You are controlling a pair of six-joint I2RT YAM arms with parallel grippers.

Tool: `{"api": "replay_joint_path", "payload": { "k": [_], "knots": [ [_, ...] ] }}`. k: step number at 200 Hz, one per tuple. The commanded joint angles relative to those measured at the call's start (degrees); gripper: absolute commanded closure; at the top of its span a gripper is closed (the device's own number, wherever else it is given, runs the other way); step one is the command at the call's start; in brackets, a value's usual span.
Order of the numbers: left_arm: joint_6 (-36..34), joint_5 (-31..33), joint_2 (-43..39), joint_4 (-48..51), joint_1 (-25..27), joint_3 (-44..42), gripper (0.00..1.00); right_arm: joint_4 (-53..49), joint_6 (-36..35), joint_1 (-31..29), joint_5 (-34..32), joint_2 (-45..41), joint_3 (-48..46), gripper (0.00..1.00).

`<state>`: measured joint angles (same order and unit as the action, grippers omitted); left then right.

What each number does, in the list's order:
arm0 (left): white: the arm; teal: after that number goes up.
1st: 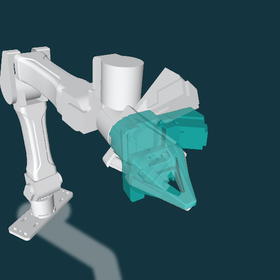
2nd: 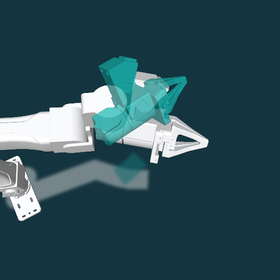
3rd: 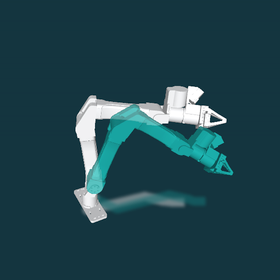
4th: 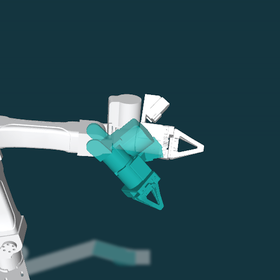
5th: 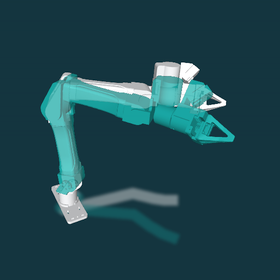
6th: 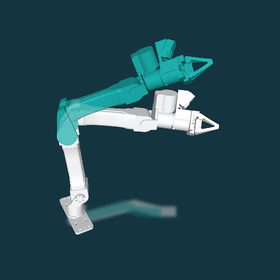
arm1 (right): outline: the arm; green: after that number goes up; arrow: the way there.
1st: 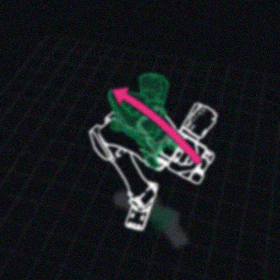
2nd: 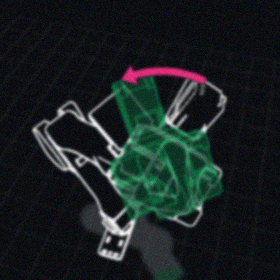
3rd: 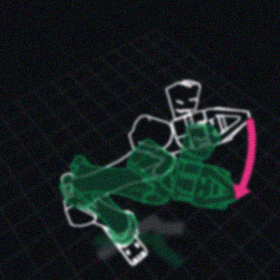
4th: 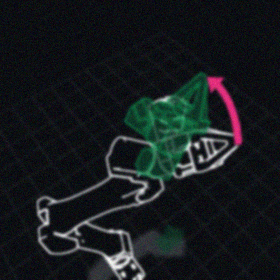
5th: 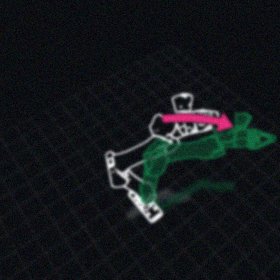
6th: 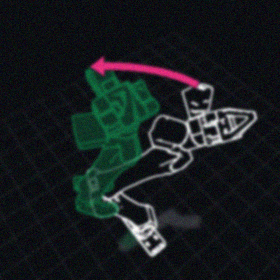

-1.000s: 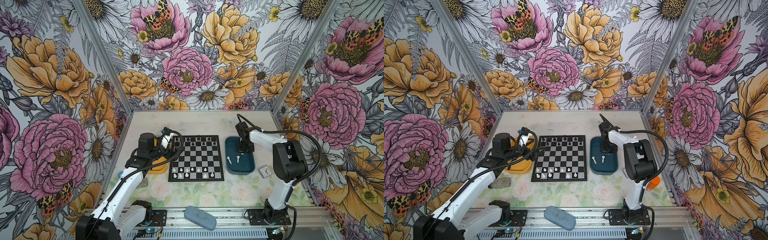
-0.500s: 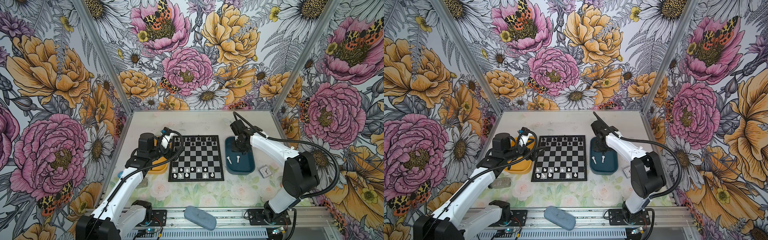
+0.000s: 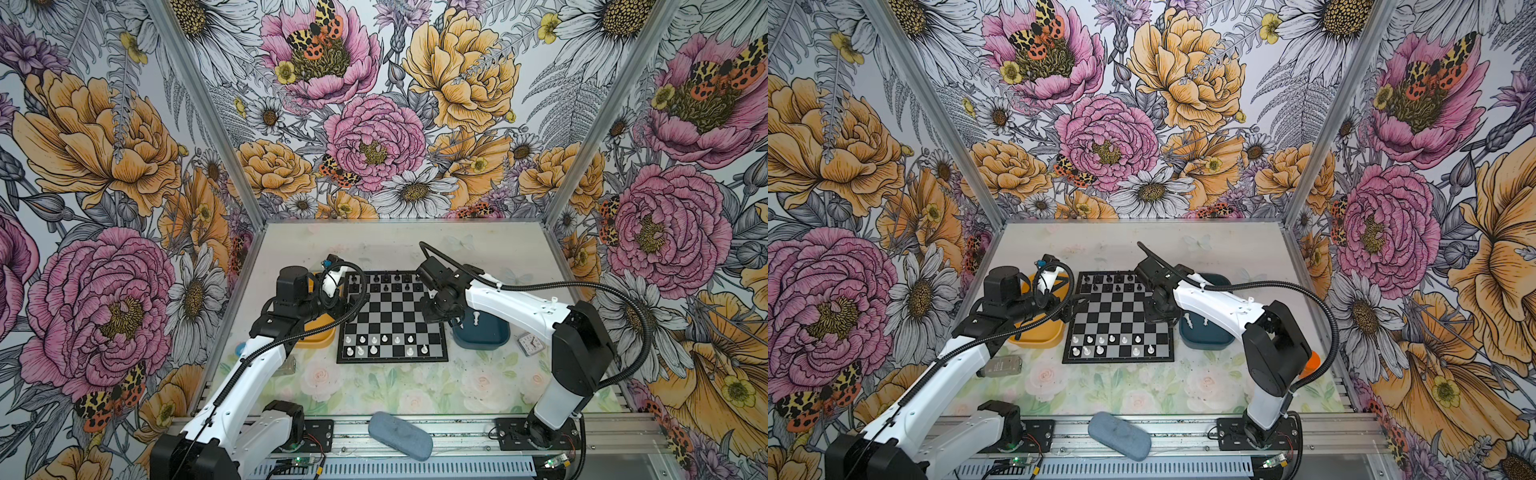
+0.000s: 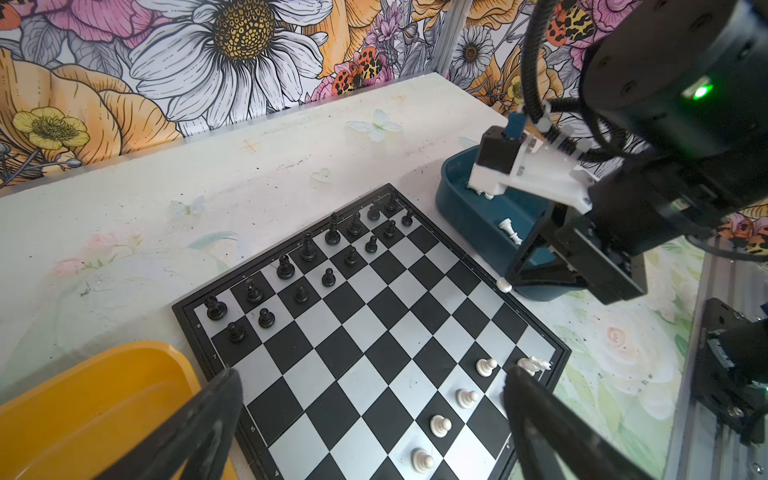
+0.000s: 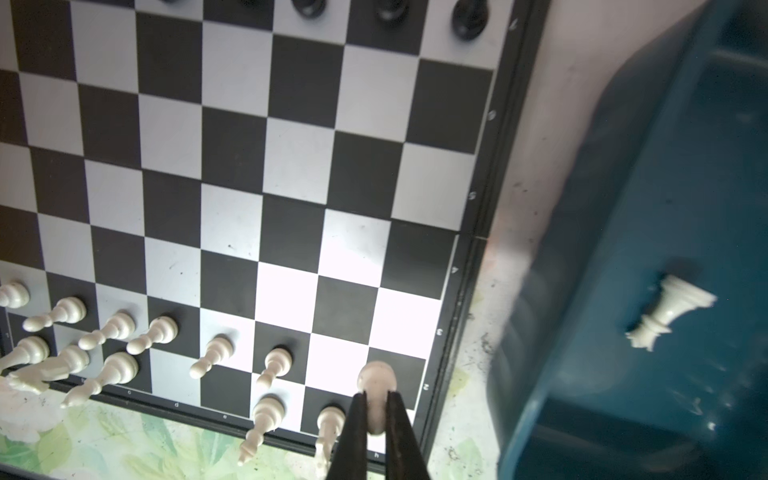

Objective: Set up the chess pieces on the board
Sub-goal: 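Carry the white pawn with the right gripper to the near row, then set the pawn at the end of the white pawn row and release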

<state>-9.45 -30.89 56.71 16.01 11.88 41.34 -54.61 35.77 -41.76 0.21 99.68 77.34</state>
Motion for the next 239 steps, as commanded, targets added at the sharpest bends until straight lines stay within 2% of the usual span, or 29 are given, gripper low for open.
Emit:
{"api": "replay_joint_path", "payload": {
  "k": [1,94,100,239],
  "knots": [
    [-0.49,-0.83,-1.33,-1.43,0.44,0.93,0.01,-0.42,1.58,-1.25,1.41,1.77,1.58,1.0],
    [-0.48,-0.84,-1.38,-1.52,0.51,0.85,0.01,1.83,3.02,-3.34,3.64,4.91,0.02,1.0],
    [-0.55,-0.87,-1.34,-1.51,0.59,0.85,0.01,1.78,3.05,-4.8,3.59,5.04,-0.12,1.0],
    [-0.5,-0.75,-1.37,-1.42,0.7,0.84,0.01,3.0,4.37,-4.98,2.12,6.27,-2.72,1.0]
  ]
}}
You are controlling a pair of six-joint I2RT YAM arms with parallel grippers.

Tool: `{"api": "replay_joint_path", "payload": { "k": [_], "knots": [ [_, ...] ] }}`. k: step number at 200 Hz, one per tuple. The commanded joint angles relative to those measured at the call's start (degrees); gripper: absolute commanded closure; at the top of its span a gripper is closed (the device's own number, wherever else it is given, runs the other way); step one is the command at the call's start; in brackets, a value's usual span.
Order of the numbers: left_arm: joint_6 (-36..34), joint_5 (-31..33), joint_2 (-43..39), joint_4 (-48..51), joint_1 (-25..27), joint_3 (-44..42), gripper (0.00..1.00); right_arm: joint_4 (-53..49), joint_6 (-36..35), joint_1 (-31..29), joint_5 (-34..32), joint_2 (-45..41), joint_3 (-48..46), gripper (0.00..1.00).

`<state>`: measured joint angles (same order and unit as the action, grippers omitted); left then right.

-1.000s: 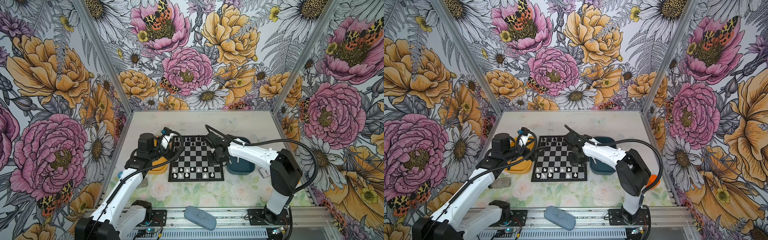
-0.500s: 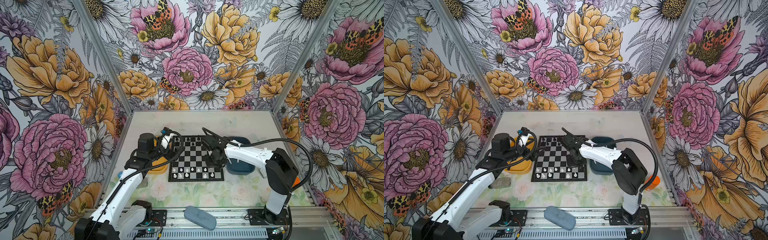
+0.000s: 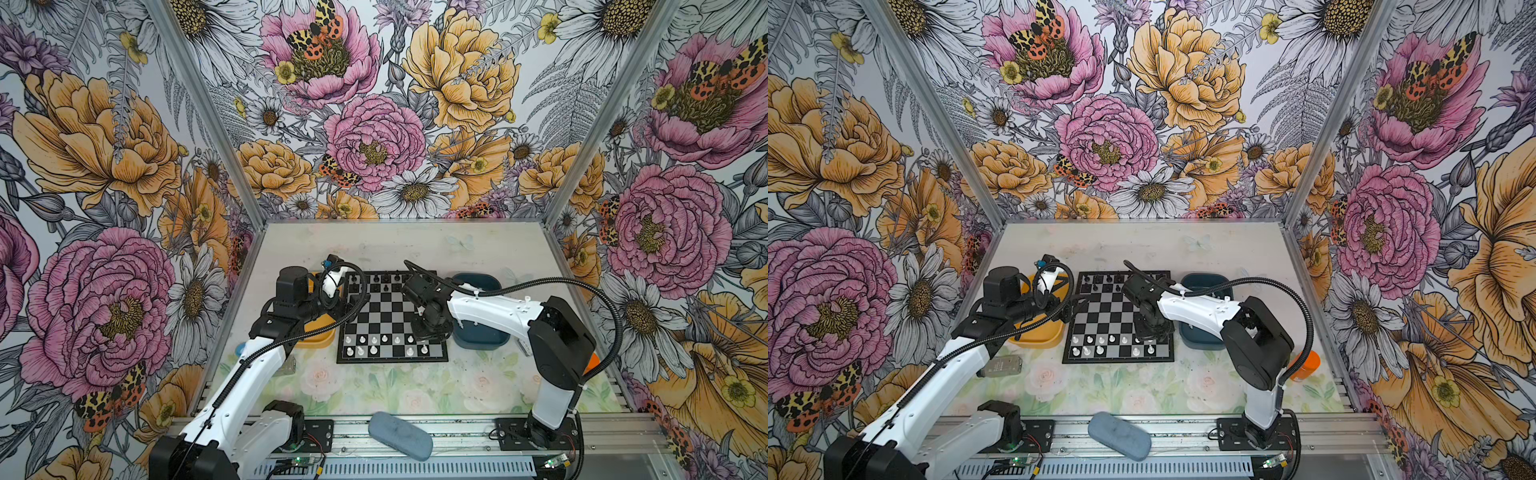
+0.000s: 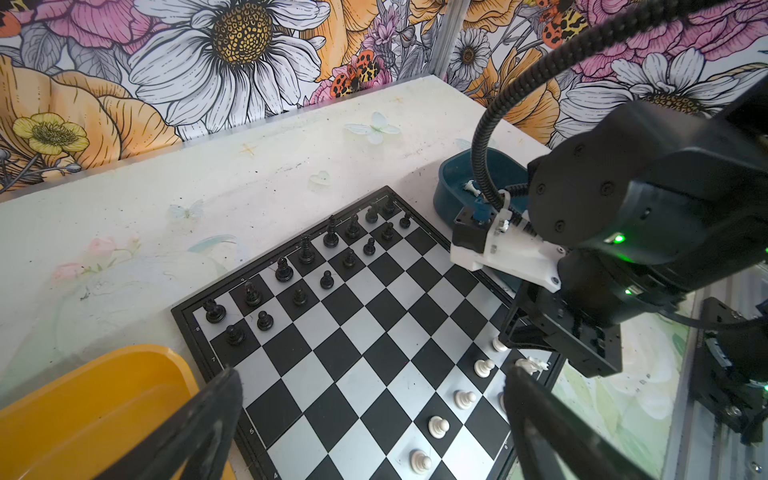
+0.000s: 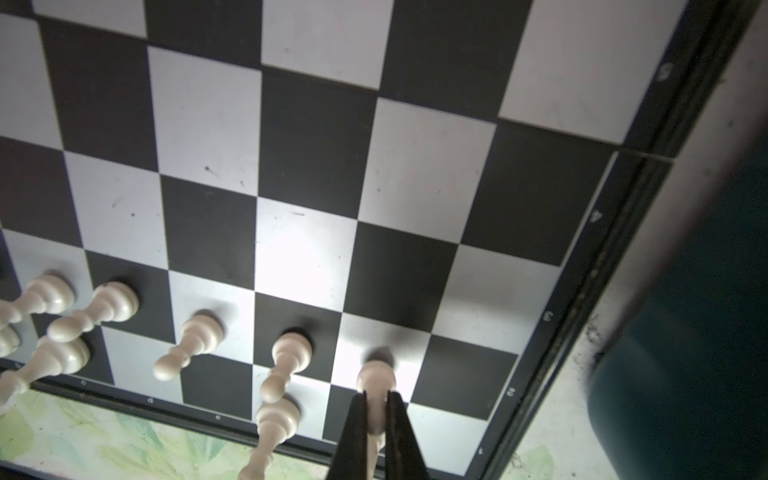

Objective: Set up the chess pieces on the board
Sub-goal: 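Set the pawn at the end of the white pawn row and release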

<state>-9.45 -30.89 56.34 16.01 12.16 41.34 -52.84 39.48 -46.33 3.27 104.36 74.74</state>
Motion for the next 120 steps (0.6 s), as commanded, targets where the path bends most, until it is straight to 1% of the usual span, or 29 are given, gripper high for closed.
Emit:
{"api": "replay_joint_path", "payload": {
  "k": [1,70,96,107,120],
  "knots": [
    [-0.49,-0.79,-1.02,-1.42,0.37,0.85,0.01,1.24,0.67,-0.38,-0.96,1.62,-0.12,1.0],
    [-0.49,-0.66,-0.99,-1.42,0.23,0.8,0.01,1.51,0.77,-0.34,-0.82,1.64,-0.25,1.0],
    [-0.5,-0.66,-0.98,-1.42,0.32,0.76,0.01,1.51,0.82,-0.37,-0.89,1.42,-0.12,0.87],
    [-0.48,-0.66,-1.04,-1.42,0.33,0.83,0.01,1.51,0.9,-0.41,-0.93,1.24,-0.03,0.8],
    [-0.46,-0.66,-0.97,-1.42,0.25,0.76,0.01,1.51,1.03,-0.35,-0.92,0.98,0.05,0.77]
  ]
}}
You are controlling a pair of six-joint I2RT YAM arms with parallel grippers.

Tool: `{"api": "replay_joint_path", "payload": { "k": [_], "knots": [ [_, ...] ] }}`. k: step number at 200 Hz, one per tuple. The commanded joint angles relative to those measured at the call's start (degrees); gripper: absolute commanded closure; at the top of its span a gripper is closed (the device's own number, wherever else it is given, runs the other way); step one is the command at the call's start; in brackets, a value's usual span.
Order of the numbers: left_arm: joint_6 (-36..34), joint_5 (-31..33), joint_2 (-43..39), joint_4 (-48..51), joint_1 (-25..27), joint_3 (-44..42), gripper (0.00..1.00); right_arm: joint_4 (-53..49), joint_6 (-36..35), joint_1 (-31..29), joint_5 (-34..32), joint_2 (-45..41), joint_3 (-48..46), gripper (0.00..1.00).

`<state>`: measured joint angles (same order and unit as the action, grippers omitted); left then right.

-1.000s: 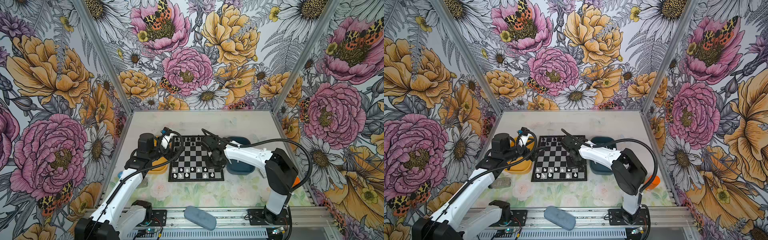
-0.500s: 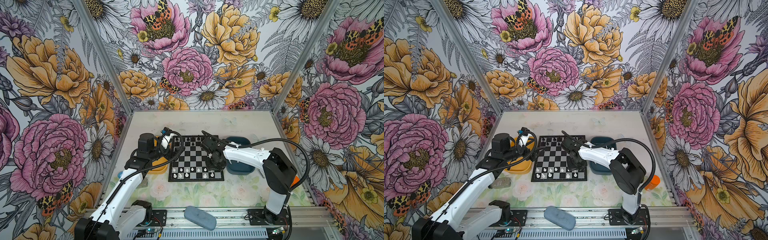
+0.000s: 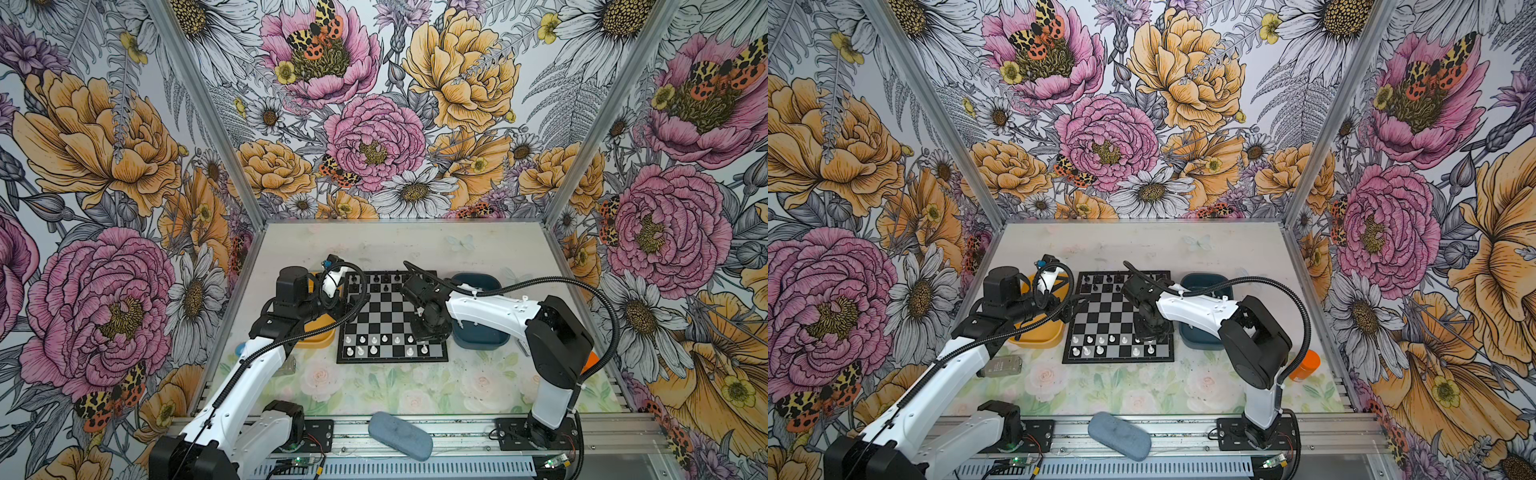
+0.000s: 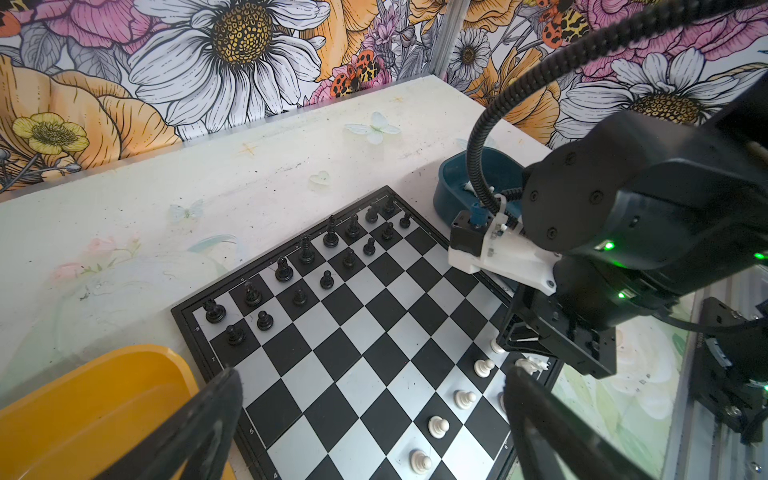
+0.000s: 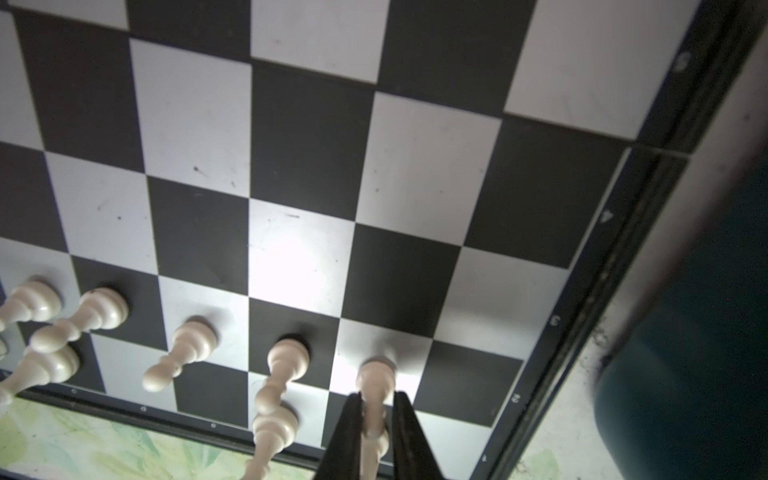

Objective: Set up the chess pieces on the board
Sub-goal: 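Set the pawn at the end of the white pawn row and release, then return the right gripper over the teal tray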

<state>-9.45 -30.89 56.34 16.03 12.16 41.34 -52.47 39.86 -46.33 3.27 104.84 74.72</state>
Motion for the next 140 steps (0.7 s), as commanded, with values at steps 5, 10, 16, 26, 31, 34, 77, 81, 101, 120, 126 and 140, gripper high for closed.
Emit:
{"api": "replay_joint_path", "payload": {
  "k": [5,10,16,26,31,34,77,81,101,120,126,140],
  "knots": [
    [-0.54,-0.65,-1.03,-1.44,0.23,0.76,0.01,1.14,0.67,-0.34,-0.93,0.41,0.12,0.76],
    [-0.57,-0.64,-0.98,-1.44,0.32,0.76,0.01,1.14,0.83,-0.34,-0.9,0.3,0.12,0.76],
    [-0.54,-0.61,-1.04,-1.44,0.19,0.76,0.01,1.14,0.91,-0.34,-1.04,0.11,0.19,0.76],
    [-0.57,-0.53,-1.05,-1.45,0.32,0.76,0.01,1.14,1.08,-0.41,-1.17,-0.14,0.42,0.74],
    [-0.57,-0.57,-1.05,-1.44,0.32,0.76,0.01,1.17,1.05,-0.38,-1.3,-0.31,0.51,0.73],
    [-0.57,-0.57,-1.12,-1.44,0.34,0.76,0.01,1.14,1.12,-0.39,-1.4,-0.42,0.56,0.73],
    [-0.56,-0.57,-1.11,-1.44,0.34,0.71,0.01,0.96,1.01,0.62,-1.26,-3.31,1.21,0.71],
    [-0.57,-0.57,-1.11,-1.44,0.19,0.67,0.01,0.96,0.99,0.62,-1.13,-3.81,1.21,0.71],
    [-0.65,-0.57,-1.06,-1.58,0.31,0.67,0.01,0.83,0.33,4.51,-1.12,-7.2,1.14,0.71],
    [-0.65,-0.77,-0.99,-1.61,0.24,0.67,0.01,0.25,-0.82,7.99,-1.8,-10.79,0.44,0.7],
    [-0.66,-0.74,-0.91,-1.62,0.23,0.67,0.01,-0.35,-1.39,9.26,-2.31,-11.68,0.24,0.69],
    [-0.68,-0.77,-0.86,-1.62,0.14,0.67,0.01,-2.96,-3.18,12.13,-3.72,-13.12,0.63,0.69]
  ]
}}
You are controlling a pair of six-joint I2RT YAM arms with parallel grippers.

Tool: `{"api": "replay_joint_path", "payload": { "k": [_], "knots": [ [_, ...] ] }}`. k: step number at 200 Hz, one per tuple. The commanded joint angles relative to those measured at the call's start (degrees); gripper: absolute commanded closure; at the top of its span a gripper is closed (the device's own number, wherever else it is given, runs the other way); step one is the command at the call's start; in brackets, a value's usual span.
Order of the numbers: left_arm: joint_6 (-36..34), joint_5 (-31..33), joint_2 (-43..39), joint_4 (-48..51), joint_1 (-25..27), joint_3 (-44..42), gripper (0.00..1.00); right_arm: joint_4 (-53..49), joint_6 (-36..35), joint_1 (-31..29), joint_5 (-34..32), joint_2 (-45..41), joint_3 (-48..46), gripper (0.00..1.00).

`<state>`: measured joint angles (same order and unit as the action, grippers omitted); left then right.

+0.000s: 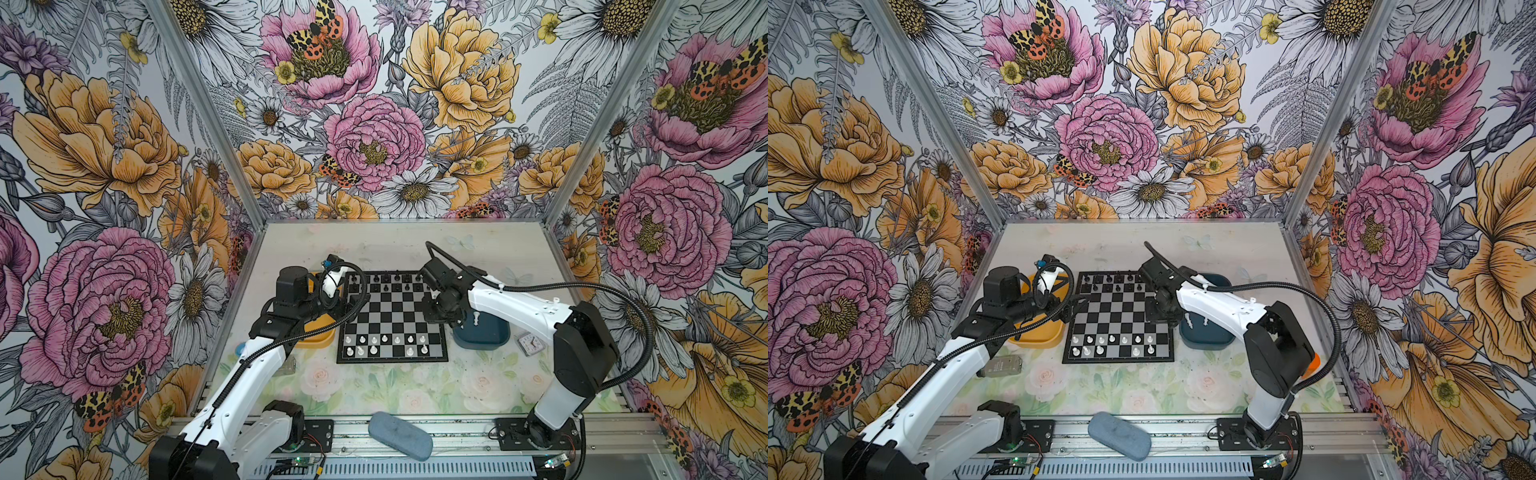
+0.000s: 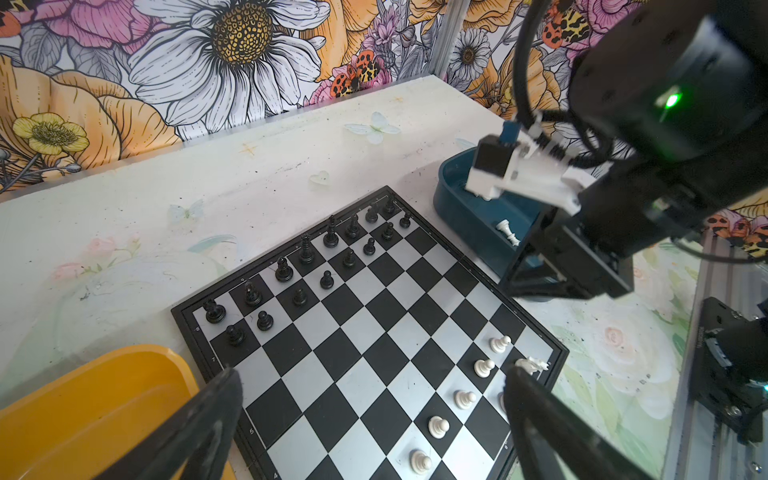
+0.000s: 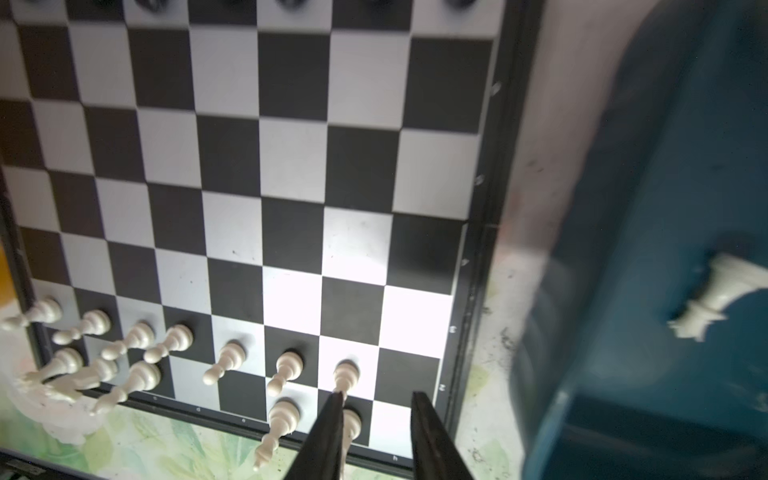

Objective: Set up the chess pieces on the board
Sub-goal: 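Return the right gripper over the teal tray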

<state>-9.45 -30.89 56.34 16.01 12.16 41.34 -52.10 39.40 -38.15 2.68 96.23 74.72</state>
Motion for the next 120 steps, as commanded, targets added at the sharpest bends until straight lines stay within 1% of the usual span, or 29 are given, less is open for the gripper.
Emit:
{"api": "replay_joint_path", "payload": {
  "k": [1,23,48,67,93,120],
  "knots": [
    [-0.71,-0.8,-0.87,-1.6,0.14,0.67,0.01,-3.61,-2.87,4.14,-3.3,-4.62,0.66,0.69],
    [-0.65,-1.16,-0.4,-1.77,-0.03,0.75,0.01,-6.96,-6.05,7.91,-6.87,-5.57,1.6,0.67],
    [-0.63,-1.2,0.0,-1.68,-0.08,0.93,0.01,-7.49,-8.9,12.21,-9.26,-5.1,1.41,0.67],
    [-0.65,-1.23,0.08,-1.73,-0.11,0.93,0.01,-7.36,-10.95,15.58,-12.05,-3.02,1.4,0.67],
    [-0.67,-1.23,0.27,-1.69,-0.2,0.93,0.01,-7.07,-12.88,18.72,-15.46,0.69,1.98,0.67],
    [-0.65,-1.08,0.55,-1.69,-0.45,0.93,0.01,-5.19,-14.42,21.27,-15.49,3.61,1.8,0.67]
  ]
}}
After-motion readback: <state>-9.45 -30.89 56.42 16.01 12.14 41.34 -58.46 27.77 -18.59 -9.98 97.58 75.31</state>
